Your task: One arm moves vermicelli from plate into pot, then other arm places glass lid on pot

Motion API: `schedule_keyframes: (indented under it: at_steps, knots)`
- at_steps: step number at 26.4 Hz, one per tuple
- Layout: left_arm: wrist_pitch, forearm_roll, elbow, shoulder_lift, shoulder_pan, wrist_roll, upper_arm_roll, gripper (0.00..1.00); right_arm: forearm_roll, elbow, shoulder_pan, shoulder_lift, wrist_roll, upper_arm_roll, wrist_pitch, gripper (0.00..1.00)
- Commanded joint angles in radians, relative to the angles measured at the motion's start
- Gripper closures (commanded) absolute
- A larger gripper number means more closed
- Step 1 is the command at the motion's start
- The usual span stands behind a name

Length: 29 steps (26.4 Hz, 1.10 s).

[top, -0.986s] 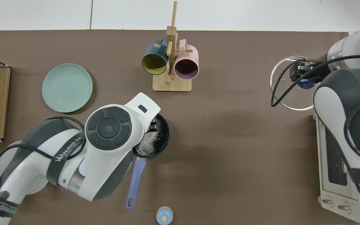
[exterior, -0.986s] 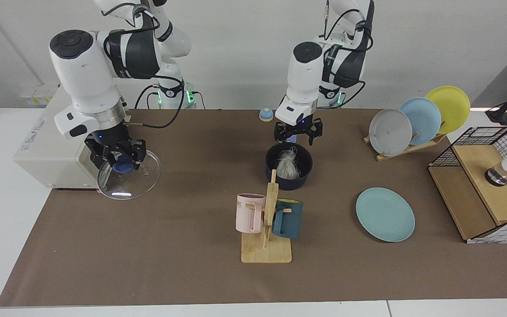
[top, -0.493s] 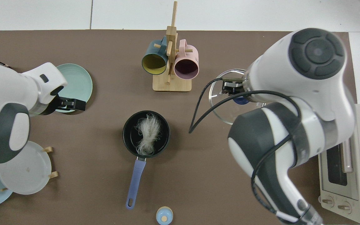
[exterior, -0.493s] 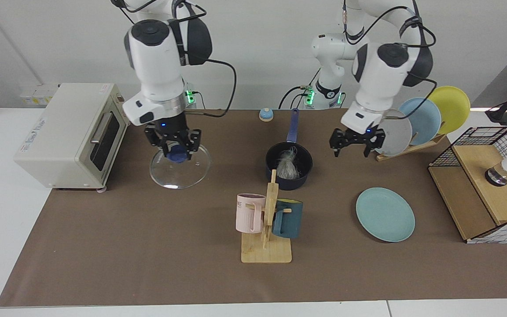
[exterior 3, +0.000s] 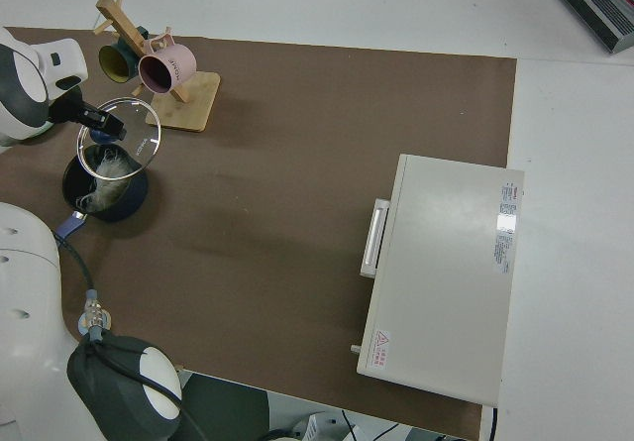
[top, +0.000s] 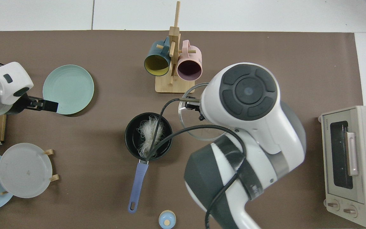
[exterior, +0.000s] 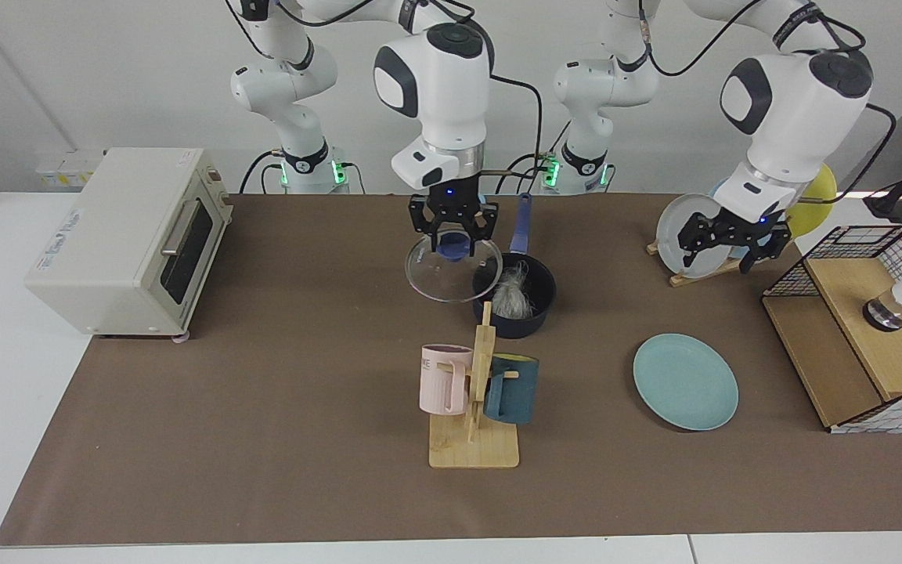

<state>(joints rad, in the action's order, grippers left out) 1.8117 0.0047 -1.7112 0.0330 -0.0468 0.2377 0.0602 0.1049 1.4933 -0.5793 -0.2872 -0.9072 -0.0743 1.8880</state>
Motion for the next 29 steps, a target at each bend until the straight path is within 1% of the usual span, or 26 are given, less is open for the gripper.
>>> schedule_keyframes:
  at_steps: [1, 4, 6, 10, 13, 18, 22, 29]
  knots:
    - [-0.136, 0.058, 0.125, 0.002, -0.022, -0.046, -0.019, 0.00, 0.079, -0.088, -0.083, -0.102, -0.110, 0.007, -0.007, 1.00]
    - [-0.158, 0.067, 0.136, -0.008, -0.022, -0.083, -0.048, 0.00, 0.095, -0.108, -0.122, -0.148, -0.134, 0.008, -0.006, 1.00]
    - [-0.157, 0.061, 0.133, -0.010, -0.024, -0.090, -0.053, 0.00, 0.095, -0.110, -0.129, -0.158, -0.134, 0.008, 0.003, 1.00]
    - [-0.154, 0.060, 0.131, -0.011, -0.024, -0.119, -0.053, 0.00, 0.096, -0.117, -0.122, -0.170, -0.134, 0.007, 0.014, 1.00]
    - [-0.153, 0.058, 0.125, -0.015, -0.019, -0.136, -0.049, 0.00, 0.096, -0.139, -0.129, -0.200, -0.134, 0.007, 0.020, 1.00]
    - [-0.160, 0.043, 0.124, -0.019, -0.018, -0.162, -0.043, 0.00, 0.110, -0.148, -0.169, -0.247, -0.134, 0.010, 0.057, 1.00]
    - [-0.163, 0.035, 0.124, -0.019, -0.019, -0.175, -0.045, 0.00, 0.108, -0.150, -0.171, -0.254, -0.134, 0.011, 0.057, 1.00]
    - [-0.164, 0.031, 0.124, -0.019, -0.021, -0.173, -0.046, 0.00, 0.079, -0.145, -0.163, -0.253, -0.134, 0.007, 0.059, 1.00]
